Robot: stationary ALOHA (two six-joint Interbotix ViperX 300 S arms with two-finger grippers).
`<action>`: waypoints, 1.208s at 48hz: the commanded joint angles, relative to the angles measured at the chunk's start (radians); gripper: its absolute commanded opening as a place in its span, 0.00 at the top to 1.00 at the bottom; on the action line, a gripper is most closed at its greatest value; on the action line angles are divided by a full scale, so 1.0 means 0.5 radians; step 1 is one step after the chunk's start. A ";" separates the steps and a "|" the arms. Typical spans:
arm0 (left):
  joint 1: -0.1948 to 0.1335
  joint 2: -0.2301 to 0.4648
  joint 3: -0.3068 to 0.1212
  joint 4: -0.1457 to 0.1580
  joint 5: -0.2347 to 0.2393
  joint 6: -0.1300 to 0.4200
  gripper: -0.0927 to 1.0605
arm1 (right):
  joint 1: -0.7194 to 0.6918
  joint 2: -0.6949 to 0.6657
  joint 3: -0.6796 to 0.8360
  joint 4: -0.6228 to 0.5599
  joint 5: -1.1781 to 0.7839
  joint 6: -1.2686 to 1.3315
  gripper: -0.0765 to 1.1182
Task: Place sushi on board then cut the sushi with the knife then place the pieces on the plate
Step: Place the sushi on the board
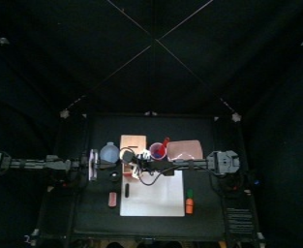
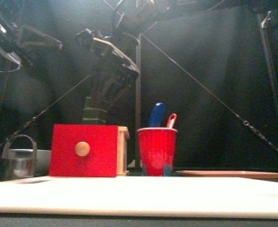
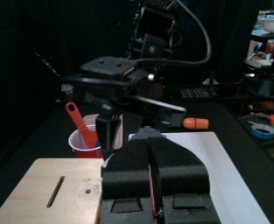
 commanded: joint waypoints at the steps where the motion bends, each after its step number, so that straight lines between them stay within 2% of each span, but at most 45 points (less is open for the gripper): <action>1: 0.025 0.006 -0.025 -0.006 -0.018 -0.003 0.86 | 0.049 -0.209 -0.092 -0.040 0.025 0.018 0.32; 11: 0.040 0.006 -0.049 -0.031 -0.018 0.003 0.86 | 0.196 -0.344 -0.209 -0.095 0.156 0.012 0.32; 25: 0.089 0.006 -0.055 -0.031 -0.018 -0.003 0.86 | 0.568 -0.494 -0.135 -0.549 0.653 0.018 0.32; 31: 0.107 0.003 -0.055 -0.040 -0.018 0.000 0.86 | 0.718 -0.433 0.025 -0.773 0.884 0.012 0.32; 40: 0.172 0.006 -0.058 -0.077 -0.018 0.000 0.86 | 0.850 -0.291 0.196 -0.881 1.147 0.025 0.32; 48: 0.230 0.006 -0.058 -0.120 -0.018 0.000 0.86 | 0.911 -0.163 0.328 -0.982 1.172 0.061 0.32; 58: 0.261 0.006 -0.052 -0.150 -0.018 0.000 0.86 | 0.899 -0.043 0.454 -1.206 1.138 0.285 0.32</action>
